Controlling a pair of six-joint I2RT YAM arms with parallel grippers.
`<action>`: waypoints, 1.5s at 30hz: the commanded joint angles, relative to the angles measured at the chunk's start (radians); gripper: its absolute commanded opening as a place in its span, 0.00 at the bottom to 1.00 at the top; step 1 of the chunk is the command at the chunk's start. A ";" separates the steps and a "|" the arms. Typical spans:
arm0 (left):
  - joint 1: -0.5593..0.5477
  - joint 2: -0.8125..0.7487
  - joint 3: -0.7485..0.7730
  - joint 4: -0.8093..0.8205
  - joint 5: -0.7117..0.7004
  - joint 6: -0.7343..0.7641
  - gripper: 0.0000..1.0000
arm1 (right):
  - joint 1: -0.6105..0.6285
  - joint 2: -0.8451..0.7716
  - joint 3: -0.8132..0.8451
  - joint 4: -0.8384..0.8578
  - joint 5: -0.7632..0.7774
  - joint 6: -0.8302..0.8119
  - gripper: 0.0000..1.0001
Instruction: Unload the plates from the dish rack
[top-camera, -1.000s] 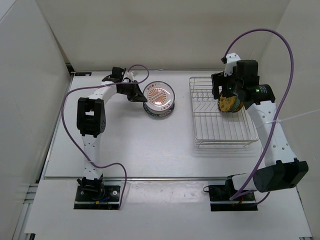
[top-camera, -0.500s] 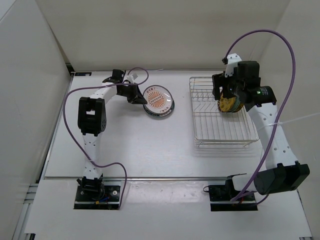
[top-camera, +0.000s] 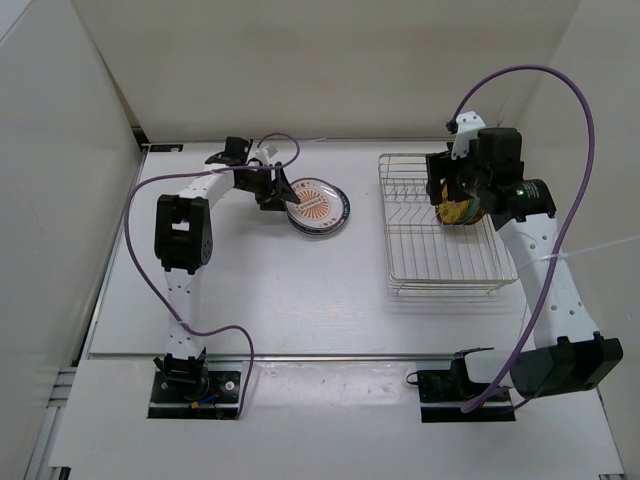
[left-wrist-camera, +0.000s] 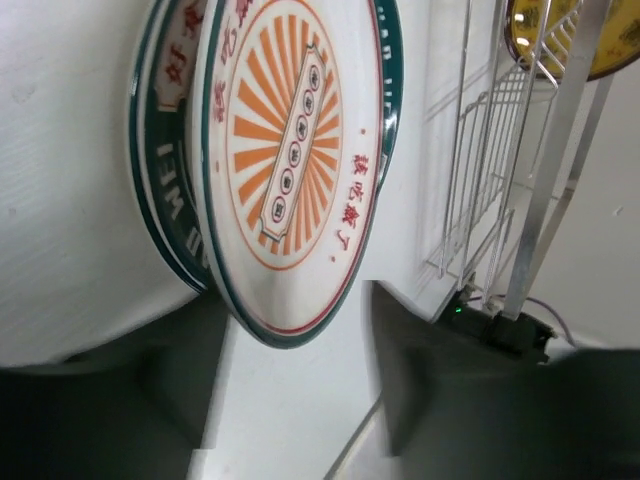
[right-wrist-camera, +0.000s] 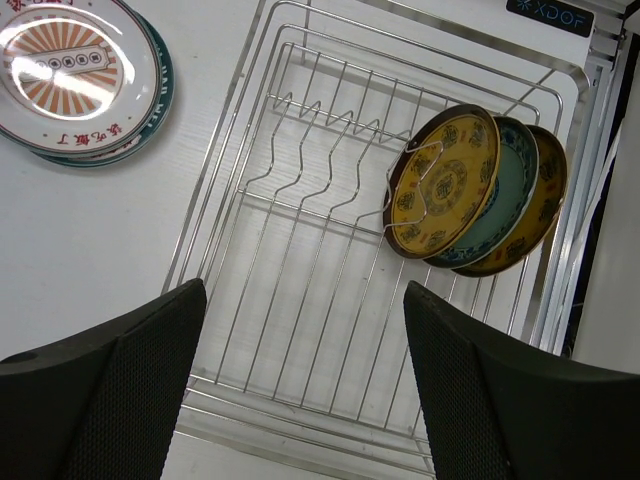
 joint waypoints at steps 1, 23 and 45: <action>-0.008 -0.152 0.032 -0.014 0.036 0.038 0.75 | 0.002 -0.033 0.001 0.035 -0.001 -0.004 0.83; -0.037 -0.269 0.082 -0.169 -0.259 0.155 1.00 | 0.002 -0.032 0.032 0.032 0.078 0.006 0.86; 0.027 -0.904 -0.272 -0.270 -0.800 0.416 1.00 | -0.089 0.479 0.289 0.009 0.350 -0.122 0.87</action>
